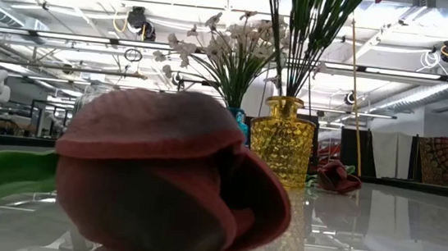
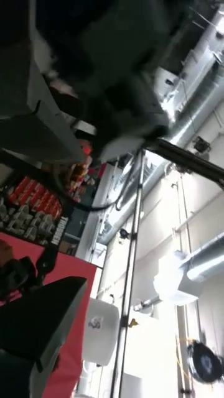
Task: Sort flowers into vase by color
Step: Put the pink flowers into the yellow vase
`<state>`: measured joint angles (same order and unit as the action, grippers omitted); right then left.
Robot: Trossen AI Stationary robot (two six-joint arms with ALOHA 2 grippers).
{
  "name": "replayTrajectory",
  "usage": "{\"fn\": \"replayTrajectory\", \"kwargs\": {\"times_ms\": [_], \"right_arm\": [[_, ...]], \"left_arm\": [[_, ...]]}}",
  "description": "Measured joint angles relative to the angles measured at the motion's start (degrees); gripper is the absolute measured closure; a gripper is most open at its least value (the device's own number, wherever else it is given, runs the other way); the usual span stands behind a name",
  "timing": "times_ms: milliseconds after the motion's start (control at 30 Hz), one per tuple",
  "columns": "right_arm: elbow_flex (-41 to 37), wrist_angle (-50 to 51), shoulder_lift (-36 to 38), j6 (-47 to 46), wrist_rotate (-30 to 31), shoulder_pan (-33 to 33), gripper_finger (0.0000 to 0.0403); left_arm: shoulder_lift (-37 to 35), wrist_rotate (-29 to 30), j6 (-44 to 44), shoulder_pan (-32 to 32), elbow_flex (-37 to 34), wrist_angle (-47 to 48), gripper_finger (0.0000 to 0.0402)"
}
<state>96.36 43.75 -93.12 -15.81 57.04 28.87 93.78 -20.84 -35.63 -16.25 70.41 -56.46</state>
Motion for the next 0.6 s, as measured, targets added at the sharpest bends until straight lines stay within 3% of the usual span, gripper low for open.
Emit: {"fn": "replayTrajectory", "kwargs": {"times_ms": [267,433,600], "right_arm": [[0.0,2.49,0.44,-1.71,0.09,-0.85,0.0395],[0.0,3.69,0.44,-3.41,-0.31,-0.84,0.0395],[0.0,5.08,0.44,-4.96,-0.42,-0.81,0.0395]], "left_arm": [[-1.98,0.15,1.46,0.16,0.02,-0.01,0.0088],[-2.18,6.17,11.84,0.55,0.07,-0.72,0.0088],[-2.14,6.76,23.76,0.53,0.07,-1.51,0.0088]]}}
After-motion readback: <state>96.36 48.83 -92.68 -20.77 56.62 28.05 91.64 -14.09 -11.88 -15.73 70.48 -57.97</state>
